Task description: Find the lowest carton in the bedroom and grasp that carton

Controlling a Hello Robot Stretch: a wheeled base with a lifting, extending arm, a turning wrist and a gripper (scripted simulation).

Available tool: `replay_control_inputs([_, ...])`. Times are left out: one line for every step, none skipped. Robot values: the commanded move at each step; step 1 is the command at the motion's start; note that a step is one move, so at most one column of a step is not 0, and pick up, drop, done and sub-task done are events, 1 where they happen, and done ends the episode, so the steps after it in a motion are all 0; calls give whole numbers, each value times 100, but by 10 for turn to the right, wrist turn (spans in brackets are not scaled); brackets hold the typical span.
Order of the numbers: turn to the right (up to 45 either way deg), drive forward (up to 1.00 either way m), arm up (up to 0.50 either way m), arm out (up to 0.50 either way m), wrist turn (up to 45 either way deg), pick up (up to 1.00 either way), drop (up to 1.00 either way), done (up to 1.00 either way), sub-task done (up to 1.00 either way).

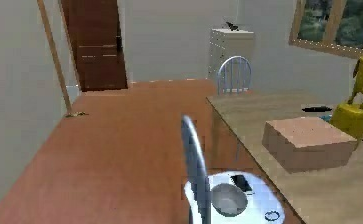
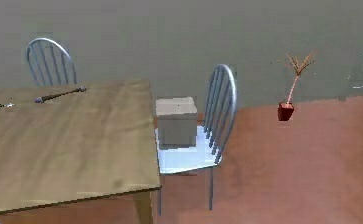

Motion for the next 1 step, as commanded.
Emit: replay_control_inputs([450, 0, 0, 0, 0, 0, 0, 0, 0])
